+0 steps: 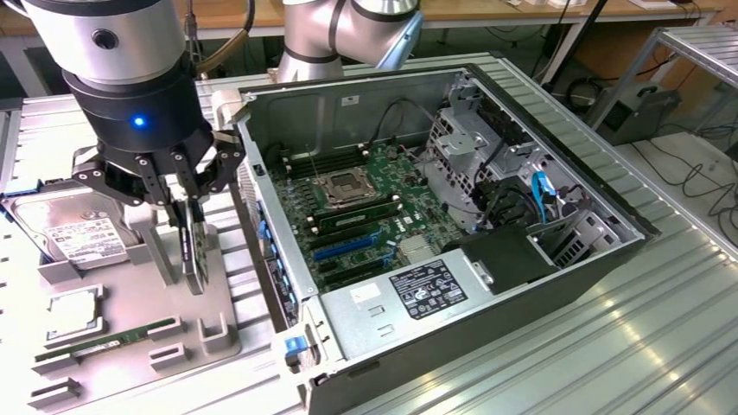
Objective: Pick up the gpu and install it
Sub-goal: 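Pick up the gpu and move the gpu toward the slot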
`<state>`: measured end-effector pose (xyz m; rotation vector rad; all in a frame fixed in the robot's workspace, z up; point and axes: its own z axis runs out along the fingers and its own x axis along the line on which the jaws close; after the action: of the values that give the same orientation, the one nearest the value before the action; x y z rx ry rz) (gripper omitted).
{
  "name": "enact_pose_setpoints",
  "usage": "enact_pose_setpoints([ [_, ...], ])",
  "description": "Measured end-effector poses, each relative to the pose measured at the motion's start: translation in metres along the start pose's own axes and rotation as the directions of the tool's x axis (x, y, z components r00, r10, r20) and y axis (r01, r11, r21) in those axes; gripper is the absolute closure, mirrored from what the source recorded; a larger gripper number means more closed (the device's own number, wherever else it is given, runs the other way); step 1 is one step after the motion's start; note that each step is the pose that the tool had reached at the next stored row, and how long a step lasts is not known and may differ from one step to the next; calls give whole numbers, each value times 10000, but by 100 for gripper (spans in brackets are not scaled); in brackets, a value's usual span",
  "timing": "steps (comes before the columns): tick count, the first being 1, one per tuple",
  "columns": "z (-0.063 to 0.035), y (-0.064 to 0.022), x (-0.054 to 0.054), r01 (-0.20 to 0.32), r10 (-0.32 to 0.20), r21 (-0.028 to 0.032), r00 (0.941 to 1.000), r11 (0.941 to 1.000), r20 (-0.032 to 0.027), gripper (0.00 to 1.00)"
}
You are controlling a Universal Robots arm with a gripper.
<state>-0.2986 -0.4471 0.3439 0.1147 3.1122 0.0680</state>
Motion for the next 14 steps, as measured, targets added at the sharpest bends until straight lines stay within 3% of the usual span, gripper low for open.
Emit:
enact_pose_setpoints([
  [14,-38,2,-1,0,0,1,10000,10000,0,74],
])
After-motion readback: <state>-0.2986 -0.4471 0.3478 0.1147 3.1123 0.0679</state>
